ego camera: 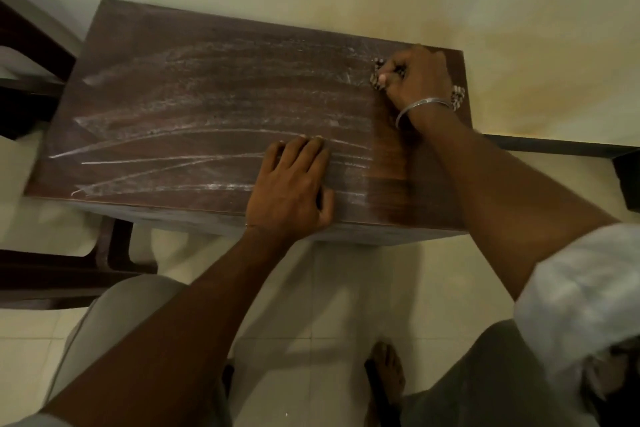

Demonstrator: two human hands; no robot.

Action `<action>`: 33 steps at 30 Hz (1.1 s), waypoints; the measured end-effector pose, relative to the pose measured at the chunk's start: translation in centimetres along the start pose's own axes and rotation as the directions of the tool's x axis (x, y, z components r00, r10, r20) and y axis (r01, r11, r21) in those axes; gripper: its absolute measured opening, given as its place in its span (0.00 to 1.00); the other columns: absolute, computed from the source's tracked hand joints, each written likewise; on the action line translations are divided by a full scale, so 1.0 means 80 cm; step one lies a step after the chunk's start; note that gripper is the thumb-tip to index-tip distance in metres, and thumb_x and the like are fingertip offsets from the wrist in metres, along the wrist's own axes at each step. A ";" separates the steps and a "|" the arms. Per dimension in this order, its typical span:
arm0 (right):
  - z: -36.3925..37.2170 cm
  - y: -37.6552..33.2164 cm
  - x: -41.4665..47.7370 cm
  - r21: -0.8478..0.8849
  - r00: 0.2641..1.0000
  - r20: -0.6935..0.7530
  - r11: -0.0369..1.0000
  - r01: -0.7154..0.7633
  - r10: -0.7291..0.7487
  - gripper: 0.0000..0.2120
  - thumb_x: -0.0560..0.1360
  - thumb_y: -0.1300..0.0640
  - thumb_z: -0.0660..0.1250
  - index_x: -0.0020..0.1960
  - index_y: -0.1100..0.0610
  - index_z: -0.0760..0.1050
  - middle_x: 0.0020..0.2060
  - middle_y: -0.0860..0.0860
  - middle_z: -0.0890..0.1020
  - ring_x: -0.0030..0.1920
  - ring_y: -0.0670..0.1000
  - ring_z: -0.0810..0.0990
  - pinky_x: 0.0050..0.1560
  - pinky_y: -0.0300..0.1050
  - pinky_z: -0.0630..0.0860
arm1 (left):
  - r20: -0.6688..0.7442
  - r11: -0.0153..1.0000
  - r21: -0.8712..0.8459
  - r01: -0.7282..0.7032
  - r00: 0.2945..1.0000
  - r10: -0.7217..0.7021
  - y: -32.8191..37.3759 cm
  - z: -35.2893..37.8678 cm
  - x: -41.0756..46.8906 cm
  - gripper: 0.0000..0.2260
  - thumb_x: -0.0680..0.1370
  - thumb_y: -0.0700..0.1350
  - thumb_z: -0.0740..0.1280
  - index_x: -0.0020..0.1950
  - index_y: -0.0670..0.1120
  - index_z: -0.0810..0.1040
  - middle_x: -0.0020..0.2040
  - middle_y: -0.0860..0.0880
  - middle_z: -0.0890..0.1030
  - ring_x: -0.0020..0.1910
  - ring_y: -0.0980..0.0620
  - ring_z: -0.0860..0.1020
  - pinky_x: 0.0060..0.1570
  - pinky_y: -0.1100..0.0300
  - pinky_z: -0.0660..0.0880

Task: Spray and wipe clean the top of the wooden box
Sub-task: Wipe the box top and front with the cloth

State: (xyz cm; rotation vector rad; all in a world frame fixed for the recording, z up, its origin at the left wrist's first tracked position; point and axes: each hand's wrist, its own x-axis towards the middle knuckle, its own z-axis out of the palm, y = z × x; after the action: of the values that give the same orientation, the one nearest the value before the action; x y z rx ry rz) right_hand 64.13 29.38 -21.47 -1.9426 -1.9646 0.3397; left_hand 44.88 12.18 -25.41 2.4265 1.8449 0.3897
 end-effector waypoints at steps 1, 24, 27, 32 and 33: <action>0.000 -0.001 0.007 0.009 1.000 0.004 1.000 -0.006 0.006 0.06 0.74 0.54 0.67 0.43 0.47 0.83 0.51 0.50 0.81 0.58 0.61 0.72 0.57 0.59 0.74 | 0.003 1.000 0.004 -0.002 1.000 0.002 0.000 0.000 0.000 0.26 0.76 0.53 0.58 0.68 0.40 0.77 0.69 0.42 0.77 0.69 0.42 0.73 0.71 0.42 0.65; 0.011 0.007 0.071 0.001 1.000 -0.007 1.000 0.013 -0.013 0.04 0.70 0.51 0.69 0.38 0.45 0.82 0.45 0.47 0.84 0.56 0.60 0.78 0.64 0.56 0.70 | -0.060 1.000 -0.004 -0.008 0.998 0.008 0.000 0.004 0.000 0.25 0.74 0.52 0.60 0.67 0.40 0.78 0.68 0.42 0.78 0.69 0.41 0.74 0.71 0.42 0.65; 0.009 0.009 0.051 0.011 1.000 0.009 1.000 0.027 -0.027 0.04 0.71 0.52 0.70 0.39 0.45 0.82 0.46 0.47 0.84 0.56 0.60 0.77 0.62 0.56 0.71 | -0.052 1.000 0.001 -0.010 0.999 0.010 0.001 0.003 0.000 0.26 0.75 0.53 0.59 0.67 0.40 0.78 0.68 0.41 0.78 0.69 0.41 0.74 0.71 0.42 0.64; 0.012 0.017 -0.006 0.026 0.994 0.028 0.994 0.103 -0.104 0.05 0.72 0.53 0.71 0.39 0.43 0.81 0.47 0.46 0.81 0.53 0.58 0.76 0.55 0.52 0.73 | -0.036 1.000 0.010 -0.008 0.999 0.009 0.000 0.003 0.001 0.26 0.75 0.53 0.59 0.67 0.40 0.78 0.69 0.41 0.78 0.69 0.41 0.74 0.71 0.42 0.64; 0.011 0.019 -0.009 0.030 0.993 0.029 0.993 0.110 -0.111 0.04 0.72 0.53 0.72 0.40 0.45 0.82 0.47 0.47 0.81 0.53 0.58 0.75 0.55 0.52 0.72 | -0.034 1.000 0.011 -0.007 0.999 0.008 0.000 0.002 0.000 0.26 0.75 0.53 0.59 0.67 0.40 0.78 0.69 0.41 0.78 0.69 0.41 0.74 0.71 0.42 0.64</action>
State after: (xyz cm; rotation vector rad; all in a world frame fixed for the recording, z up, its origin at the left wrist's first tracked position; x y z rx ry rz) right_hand 65.12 28.81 -22.98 -1.8126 -2.0653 0.3674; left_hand 44.95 12.21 -25.60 2.4493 1.8563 0.4251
